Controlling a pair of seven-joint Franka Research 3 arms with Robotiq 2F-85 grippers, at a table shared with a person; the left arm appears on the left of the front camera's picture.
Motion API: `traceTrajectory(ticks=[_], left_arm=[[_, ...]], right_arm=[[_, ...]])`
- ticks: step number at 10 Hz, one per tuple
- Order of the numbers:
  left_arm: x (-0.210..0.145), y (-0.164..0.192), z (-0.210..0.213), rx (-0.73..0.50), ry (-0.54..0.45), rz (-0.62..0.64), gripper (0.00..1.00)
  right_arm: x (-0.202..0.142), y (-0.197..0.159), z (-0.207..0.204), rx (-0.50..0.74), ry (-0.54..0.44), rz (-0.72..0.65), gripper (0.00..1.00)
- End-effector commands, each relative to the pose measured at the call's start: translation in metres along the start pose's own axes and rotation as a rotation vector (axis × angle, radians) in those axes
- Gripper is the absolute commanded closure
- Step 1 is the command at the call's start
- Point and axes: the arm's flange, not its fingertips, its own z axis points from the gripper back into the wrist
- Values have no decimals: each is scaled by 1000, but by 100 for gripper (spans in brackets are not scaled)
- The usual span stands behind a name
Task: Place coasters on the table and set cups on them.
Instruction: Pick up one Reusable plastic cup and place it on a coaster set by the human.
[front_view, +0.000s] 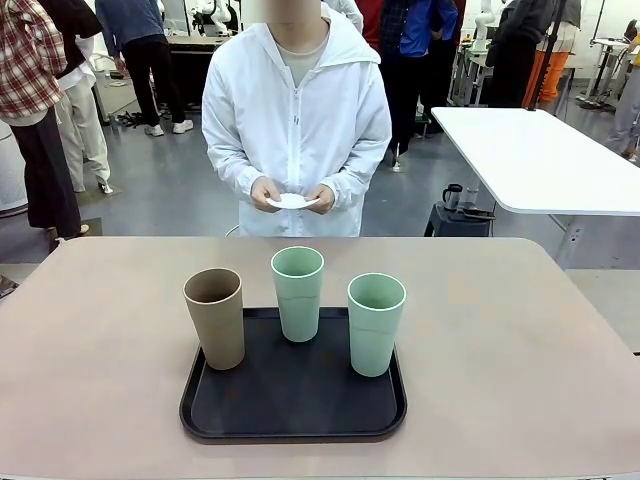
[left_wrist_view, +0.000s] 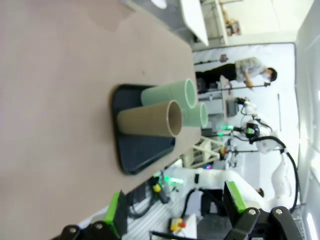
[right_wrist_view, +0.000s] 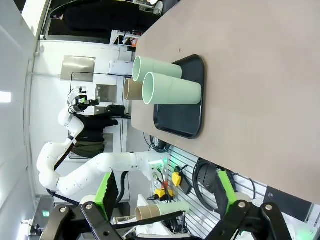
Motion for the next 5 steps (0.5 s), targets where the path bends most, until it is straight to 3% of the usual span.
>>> traceTrajectory(ticks=[1, 5], left_arm=[[-1, 1, 2, -15, 7, 1, 0], [-1, 1, 2, -15, 7, 1, 0]], right_arm=[[-1, 0, 1, 7, -2, -8, 0], [-1, 0, 1, 7, -2, -8, 0]])
